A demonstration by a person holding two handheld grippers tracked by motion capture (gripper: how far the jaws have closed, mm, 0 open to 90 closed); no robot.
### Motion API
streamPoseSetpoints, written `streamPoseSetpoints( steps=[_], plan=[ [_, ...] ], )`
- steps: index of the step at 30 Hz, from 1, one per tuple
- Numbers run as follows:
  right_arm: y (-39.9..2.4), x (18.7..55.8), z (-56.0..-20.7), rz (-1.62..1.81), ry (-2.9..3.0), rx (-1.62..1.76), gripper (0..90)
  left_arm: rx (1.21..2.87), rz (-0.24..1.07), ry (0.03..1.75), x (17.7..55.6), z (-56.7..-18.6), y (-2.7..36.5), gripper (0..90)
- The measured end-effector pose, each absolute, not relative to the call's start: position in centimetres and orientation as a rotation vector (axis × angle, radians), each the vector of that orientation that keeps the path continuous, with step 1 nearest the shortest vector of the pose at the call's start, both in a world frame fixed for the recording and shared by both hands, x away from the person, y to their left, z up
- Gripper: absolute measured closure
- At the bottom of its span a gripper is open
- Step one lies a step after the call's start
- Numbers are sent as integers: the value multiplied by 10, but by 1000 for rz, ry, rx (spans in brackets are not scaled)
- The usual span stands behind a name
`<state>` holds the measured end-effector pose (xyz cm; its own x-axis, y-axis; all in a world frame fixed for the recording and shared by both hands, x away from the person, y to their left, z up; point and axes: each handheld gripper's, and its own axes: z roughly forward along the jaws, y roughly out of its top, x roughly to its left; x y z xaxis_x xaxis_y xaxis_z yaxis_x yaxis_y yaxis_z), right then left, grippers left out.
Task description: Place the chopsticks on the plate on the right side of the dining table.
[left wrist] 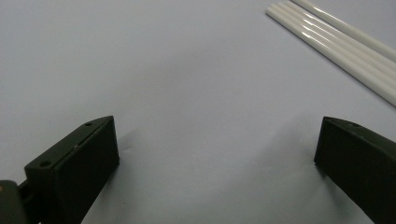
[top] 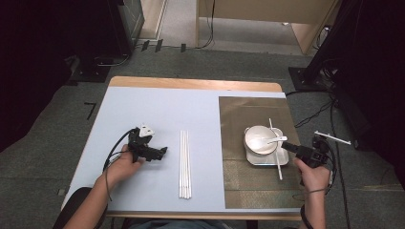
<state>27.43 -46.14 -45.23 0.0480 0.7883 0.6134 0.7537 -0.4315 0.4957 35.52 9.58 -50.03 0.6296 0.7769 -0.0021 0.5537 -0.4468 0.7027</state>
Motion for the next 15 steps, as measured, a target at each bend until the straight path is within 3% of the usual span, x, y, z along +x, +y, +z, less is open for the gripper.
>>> streamPoseSetpoints(
  steps=[8,15],
  plan=[
    [-455,269,-440,1370,1663,2214,582,2170,422,1036,355,-500,96,0],
    [-444,268,-428,1395,1690,2149,579,2169,422,1036,355,-500,96,0]
  ],
)
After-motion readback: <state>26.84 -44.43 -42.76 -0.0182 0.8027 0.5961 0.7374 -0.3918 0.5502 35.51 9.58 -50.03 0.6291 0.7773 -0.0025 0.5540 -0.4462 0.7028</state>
